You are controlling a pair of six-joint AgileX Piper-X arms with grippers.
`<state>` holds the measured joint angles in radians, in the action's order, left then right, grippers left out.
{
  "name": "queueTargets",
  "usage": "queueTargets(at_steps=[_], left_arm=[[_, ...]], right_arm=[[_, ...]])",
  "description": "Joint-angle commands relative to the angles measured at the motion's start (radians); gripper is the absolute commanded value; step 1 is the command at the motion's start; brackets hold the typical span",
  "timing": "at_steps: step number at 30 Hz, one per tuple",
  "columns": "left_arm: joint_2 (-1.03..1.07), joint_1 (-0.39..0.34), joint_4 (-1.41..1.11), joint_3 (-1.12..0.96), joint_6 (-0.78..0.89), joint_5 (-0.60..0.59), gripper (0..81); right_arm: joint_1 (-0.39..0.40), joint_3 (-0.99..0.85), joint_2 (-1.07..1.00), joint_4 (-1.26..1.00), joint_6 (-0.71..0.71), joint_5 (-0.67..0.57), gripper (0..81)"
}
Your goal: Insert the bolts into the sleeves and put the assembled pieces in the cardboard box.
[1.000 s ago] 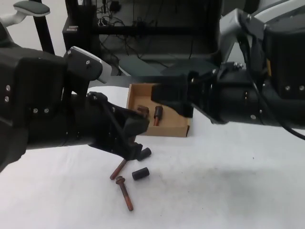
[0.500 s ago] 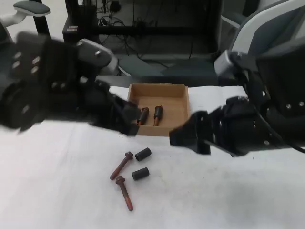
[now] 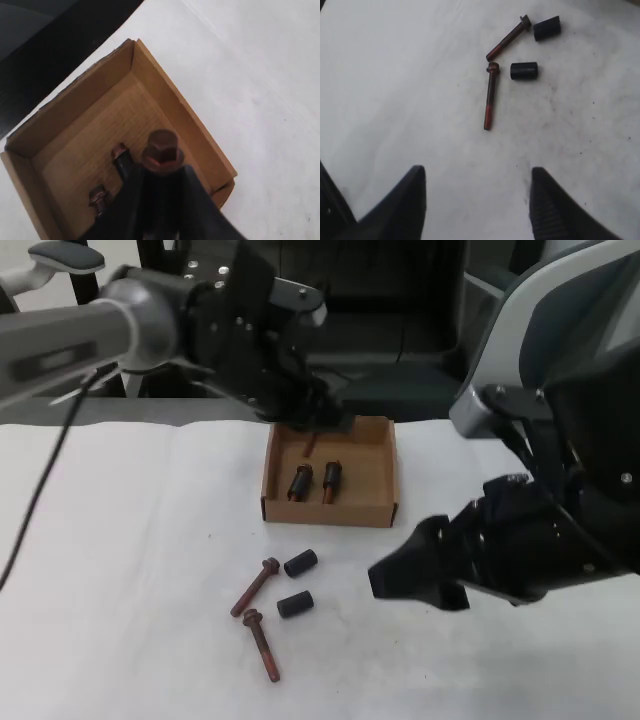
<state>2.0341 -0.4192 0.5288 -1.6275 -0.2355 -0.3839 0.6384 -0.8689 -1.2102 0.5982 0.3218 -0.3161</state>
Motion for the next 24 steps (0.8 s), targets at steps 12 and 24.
queueTargets(at_steps=[12,24], left_arm=[[0.253,0.002,0.115,-0.278,0.004,0.005,1.7],[0.266,0.002,0.183,-0.279,0.004,0.047,40.9]], right_arm=[[-0.005,-0.004,0.013,0.034,-0.089,-0.049,60.9],[-0.005,-0.004,0.013,0.034,-0.098,-0.049,60.9]])
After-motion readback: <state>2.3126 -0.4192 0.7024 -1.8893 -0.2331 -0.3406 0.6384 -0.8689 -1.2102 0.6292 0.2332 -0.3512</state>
